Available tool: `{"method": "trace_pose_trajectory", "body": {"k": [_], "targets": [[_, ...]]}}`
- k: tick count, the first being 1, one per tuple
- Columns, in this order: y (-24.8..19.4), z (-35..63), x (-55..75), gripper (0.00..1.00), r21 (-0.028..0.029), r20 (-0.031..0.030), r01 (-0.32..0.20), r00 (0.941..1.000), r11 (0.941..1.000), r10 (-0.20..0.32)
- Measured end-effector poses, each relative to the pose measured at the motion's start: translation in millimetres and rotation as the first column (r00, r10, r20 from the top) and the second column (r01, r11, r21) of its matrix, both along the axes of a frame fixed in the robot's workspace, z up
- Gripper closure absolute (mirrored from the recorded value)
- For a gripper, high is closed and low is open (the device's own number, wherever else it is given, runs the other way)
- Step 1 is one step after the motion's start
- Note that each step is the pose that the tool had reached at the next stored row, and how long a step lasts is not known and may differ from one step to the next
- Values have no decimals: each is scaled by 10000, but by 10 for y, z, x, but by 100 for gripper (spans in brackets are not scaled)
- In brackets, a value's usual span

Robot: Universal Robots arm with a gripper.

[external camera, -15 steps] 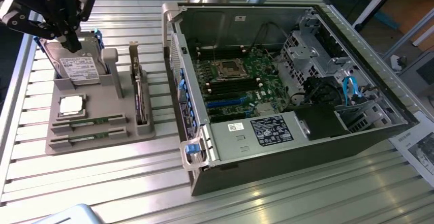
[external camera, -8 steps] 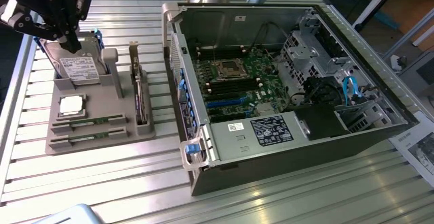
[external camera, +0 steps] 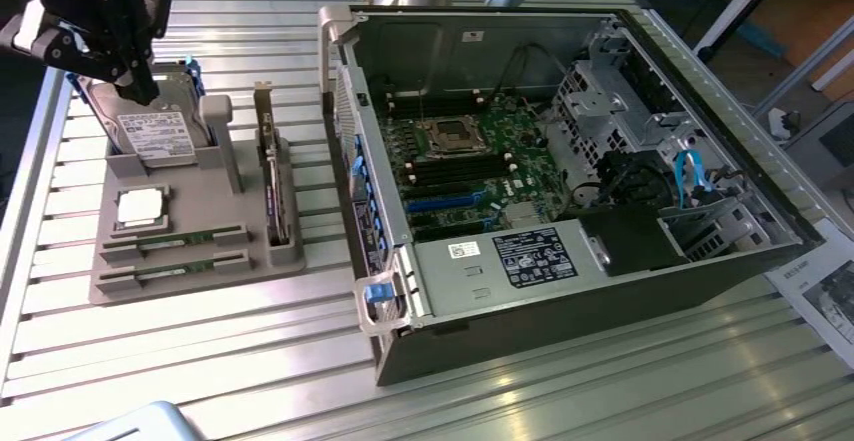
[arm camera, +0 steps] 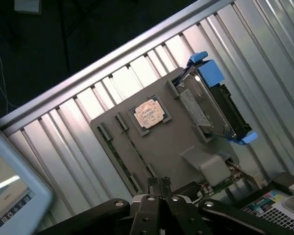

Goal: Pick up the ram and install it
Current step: 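Pick up the ram and move it above insertion slot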

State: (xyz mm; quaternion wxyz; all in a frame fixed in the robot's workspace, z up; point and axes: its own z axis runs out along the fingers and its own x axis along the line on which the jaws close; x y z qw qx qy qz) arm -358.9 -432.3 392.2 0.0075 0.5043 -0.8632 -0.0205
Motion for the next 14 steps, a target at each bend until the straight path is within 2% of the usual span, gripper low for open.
{"method": "trace_pose_trajectory", "body": {"k": [4, 7, 10, 11, 12, 14], "targets": [[0, 0, 0, 90, 0, 0, -665, 9978, 9978, 665], [0, 0, 0, 90, 0, 0, -1428, 9898, 9898, 1428], [0, 0, 0, 90, 0, 0, -2125, 9772, 9772, 2125], [0, 0, 0, 90, 0, 0, -2456, 9694, 9694, 2456], [0, 0, 0, 90, 0, 0, -2618, 9651, 9651, 2618], [0, 0, -1, 90, 0, 0, -3140, 9494, 9494, 3140]]}}
